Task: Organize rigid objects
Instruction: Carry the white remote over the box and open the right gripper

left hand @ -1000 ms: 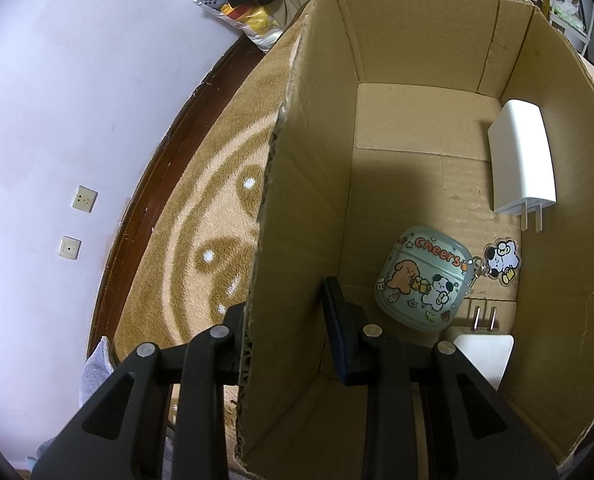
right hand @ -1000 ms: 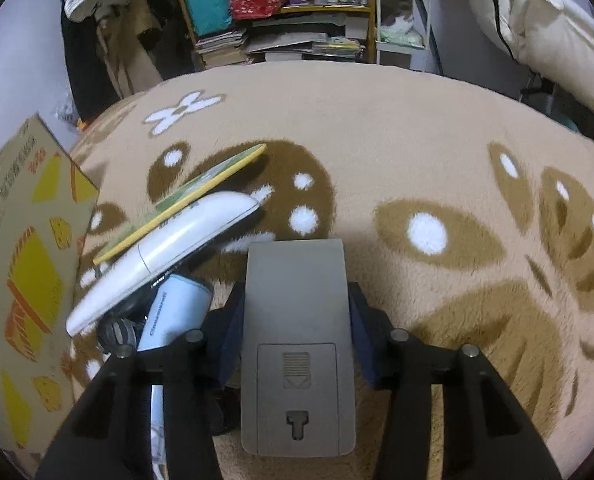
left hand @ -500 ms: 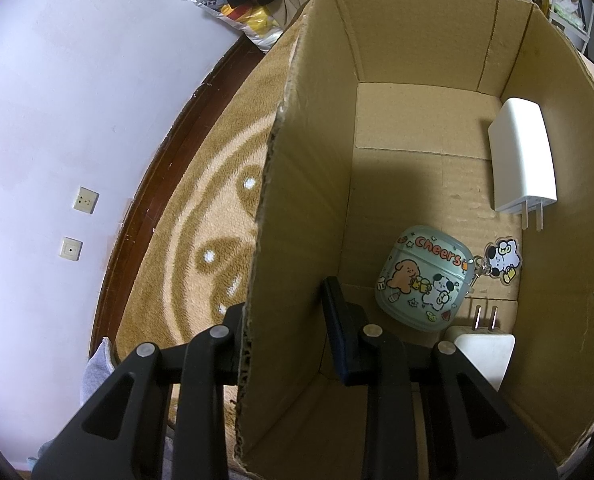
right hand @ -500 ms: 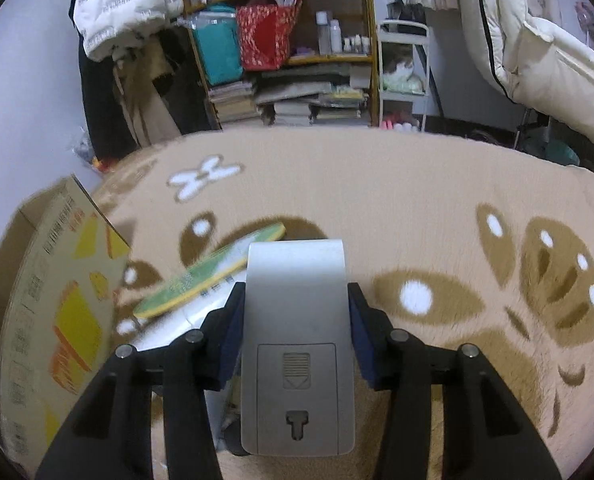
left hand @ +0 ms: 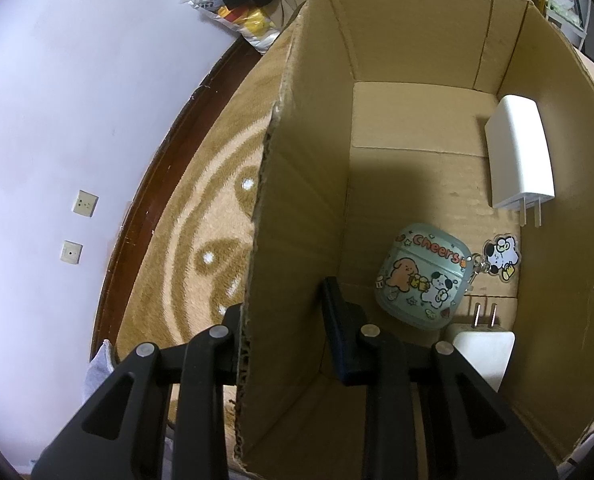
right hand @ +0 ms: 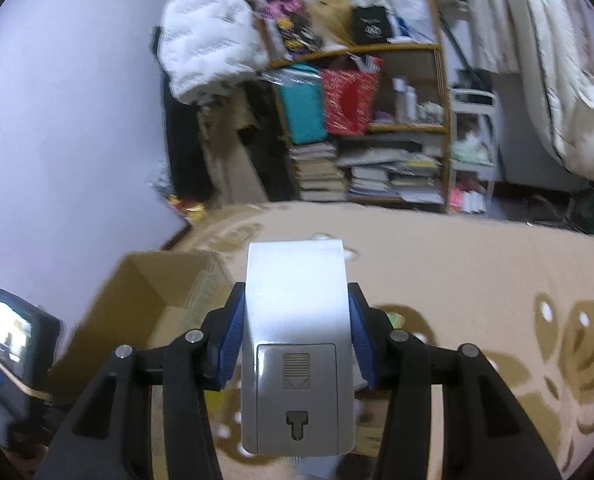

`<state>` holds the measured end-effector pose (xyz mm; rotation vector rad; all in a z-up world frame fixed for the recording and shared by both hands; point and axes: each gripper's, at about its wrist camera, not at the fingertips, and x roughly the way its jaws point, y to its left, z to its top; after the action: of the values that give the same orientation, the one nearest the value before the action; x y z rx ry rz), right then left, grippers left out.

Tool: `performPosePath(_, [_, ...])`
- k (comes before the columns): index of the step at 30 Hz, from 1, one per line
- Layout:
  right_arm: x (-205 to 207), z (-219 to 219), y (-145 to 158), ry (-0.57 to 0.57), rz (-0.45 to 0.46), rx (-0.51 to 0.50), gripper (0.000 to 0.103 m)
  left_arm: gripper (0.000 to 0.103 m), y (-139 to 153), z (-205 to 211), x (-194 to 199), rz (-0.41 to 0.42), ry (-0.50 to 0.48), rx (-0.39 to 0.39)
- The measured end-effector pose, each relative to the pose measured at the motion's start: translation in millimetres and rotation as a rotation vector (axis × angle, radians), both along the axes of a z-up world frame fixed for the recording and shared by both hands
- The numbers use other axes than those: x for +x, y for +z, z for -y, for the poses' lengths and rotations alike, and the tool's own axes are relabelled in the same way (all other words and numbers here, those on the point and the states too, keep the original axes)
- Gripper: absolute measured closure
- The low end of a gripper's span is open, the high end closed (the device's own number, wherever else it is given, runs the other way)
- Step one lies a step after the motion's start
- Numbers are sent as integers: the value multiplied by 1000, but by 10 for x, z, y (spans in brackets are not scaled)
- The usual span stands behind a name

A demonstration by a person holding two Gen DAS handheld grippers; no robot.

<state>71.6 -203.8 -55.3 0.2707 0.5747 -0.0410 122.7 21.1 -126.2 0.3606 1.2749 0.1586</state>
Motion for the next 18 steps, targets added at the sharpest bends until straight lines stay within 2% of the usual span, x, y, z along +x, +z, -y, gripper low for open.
performPosePath(7, [24,-413,160,112,58,17,52,77,-3,18,-2,0,1,2])
performPosePath(13, [103,-551,79,187,33,151,52,77,-6,22,-8,0,0,-1])
performPosePath(18, [99,-675,22,217,18,175,52,77,1,0,-6,-1,2,-4])
